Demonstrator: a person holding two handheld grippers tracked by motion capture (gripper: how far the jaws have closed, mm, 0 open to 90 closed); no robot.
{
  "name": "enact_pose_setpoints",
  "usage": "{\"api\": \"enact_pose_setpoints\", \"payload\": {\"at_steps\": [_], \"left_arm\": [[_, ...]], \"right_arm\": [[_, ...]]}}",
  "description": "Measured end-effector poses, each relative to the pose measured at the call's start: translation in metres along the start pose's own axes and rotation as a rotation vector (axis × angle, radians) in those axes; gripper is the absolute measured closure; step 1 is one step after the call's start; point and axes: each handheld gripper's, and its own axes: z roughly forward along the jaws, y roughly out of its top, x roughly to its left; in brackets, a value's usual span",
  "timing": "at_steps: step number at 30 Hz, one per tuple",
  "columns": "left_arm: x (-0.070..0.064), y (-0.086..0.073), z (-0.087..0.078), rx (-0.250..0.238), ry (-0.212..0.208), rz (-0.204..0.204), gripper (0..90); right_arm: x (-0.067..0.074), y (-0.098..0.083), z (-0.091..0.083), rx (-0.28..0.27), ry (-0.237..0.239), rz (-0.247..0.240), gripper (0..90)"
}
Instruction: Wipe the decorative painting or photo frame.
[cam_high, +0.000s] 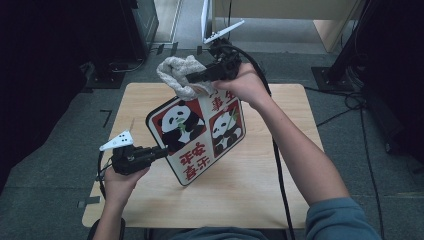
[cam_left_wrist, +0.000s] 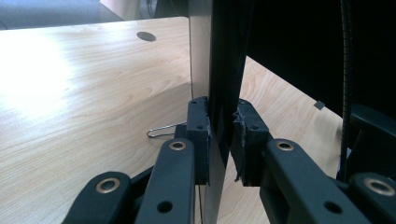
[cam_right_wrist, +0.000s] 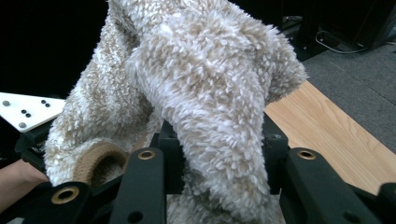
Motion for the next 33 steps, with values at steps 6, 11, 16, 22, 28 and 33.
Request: {"api": "enact_pose_setpoints", "payload": {"at_steps": [6, 11, 16, 22, 28, 33], "left_arm": [[0.0, 0.0, 0.0, 0.001, -0.001, 0.0, 78.9], [0.0, 0.0, 0.0, 0.001, 0.0, 0.0, 78.9], [0.0, 0.0, 0.0, 0.001, -0.002, 0.001, 78.9], [0.001, 0.0, 0.0, 0.001, -0.002, 0.0, 78.9], [0.001, 0.0, 0.0, 0.001, -0.002, 0.0, 78.9], [0.002, 0.001, -0.001, 0.002, -0.001, 0.001, 78.9]], "right_arm": [[-0.004, 0.0, -0.003, 0.002, -0.015, -0.001, 63.5], [-0.01, -0.002, -0.007, -0.005, -0.023, 0.006, 63.5], [-0.015, -0.003, -0.011, -0.01, -0.03, 0.018, 63.4], [-0.02, -0.004, -0.015, -0.009, -0.047, 0.022, 63.5], [-0.023, -0.003, -0.018, -0.005, -0.061, 0.041, 63.6], [-0.026, -0.003, -0.02, -0.006, -0.065, 0.057, 63.9]]}}
